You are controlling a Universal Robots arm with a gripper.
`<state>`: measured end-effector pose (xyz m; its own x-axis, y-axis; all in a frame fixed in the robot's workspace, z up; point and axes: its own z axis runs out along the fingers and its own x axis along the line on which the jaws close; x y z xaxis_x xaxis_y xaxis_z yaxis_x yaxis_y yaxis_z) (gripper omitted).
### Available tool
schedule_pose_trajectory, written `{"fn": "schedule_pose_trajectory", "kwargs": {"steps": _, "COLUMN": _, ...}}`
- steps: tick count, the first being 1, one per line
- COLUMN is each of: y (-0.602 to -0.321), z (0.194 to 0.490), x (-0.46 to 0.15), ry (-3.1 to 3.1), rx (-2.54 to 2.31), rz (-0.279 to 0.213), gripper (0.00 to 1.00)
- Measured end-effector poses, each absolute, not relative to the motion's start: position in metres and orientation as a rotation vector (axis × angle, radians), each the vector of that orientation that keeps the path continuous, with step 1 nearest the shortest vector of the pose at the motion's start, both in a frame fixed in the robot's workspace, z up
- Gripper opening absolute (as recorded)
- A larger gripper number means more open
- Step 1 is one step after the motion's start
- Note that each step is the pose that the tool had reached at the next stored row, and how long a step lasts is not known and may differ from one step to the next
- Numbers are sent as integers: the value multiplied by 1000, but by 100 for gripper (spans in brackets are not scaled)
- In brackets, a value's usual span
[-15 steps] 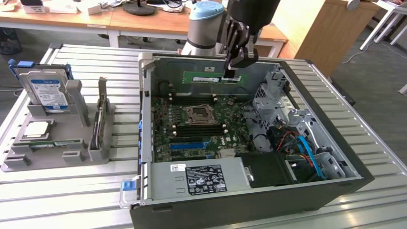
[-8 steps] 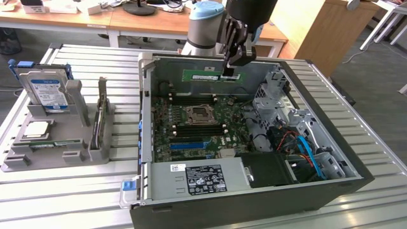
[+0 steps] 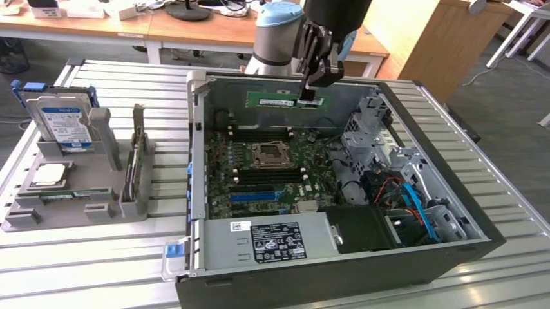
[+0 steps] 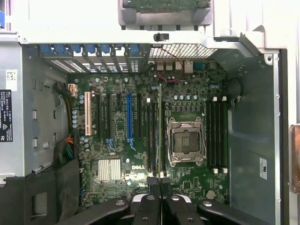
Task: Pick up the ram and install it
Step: 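Pick up the ram and move it above insertion slot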
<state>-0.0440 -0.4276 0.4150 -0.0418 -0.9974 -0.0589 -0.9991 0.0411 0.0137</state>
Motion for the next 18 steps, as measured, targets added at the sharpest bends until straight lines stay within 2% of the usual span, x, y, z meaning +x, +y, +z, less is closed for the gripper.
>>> {"fn": "schedule_pose_trajectory", "kwargs": {"steps": 18, "y": -428, "z": 399, "x": -44, "ry": 2243, "rx": -2151, "rz": 79, "gripper": 12}}
